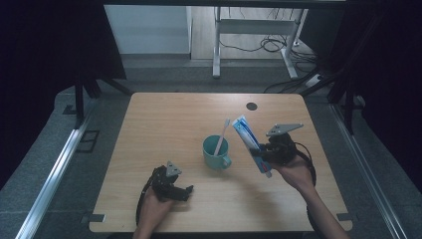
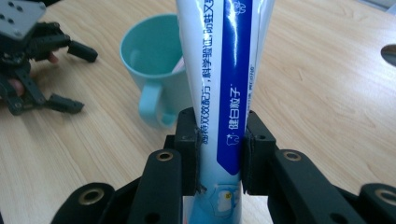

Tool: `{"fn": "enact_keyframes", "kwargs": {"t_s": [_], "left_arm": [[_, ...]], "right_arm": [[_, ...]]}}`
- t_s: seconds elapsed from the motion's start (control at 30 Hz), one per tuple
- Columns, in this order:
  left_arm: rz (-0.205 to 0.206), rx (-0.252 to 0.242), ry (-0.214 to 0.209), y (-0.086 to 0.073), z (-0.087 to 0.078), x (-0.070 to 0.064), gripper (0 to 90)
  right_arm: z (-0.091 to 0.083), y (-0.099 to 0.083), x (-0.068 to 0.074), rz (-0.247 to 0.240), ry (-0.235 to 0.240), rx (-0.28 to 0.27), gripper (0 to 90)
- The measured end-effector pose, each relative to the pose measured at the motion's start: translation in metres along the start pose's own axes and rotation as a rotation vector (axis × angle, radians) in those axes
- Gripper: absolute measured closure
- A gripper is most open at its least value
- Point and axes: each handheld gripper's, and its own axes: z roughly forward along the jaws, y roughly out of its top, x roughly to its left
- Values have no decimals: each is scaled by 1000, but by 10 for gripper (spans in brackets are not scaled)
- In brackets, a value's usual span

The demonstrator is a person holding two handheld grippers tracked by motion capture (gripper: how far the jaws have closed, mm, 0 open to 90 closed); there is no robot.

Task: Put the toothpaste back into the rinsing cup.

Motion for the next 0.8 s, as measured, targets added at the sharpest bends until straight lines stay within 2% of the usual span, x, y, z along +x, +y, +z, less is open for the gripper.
{"fn": "enact_keyframes", "kwargs": {"t_s": [0.3, 0.8], "left_arm": [[0, -1, 0, 0, 0, 0, 0], [0, -1, 0, 0, 0, 0, 1]], "right_arm": [[2, 9, 5, -1, 9, -46, 722], [9, 23, 12, -14, 28, -89, 722]]}}
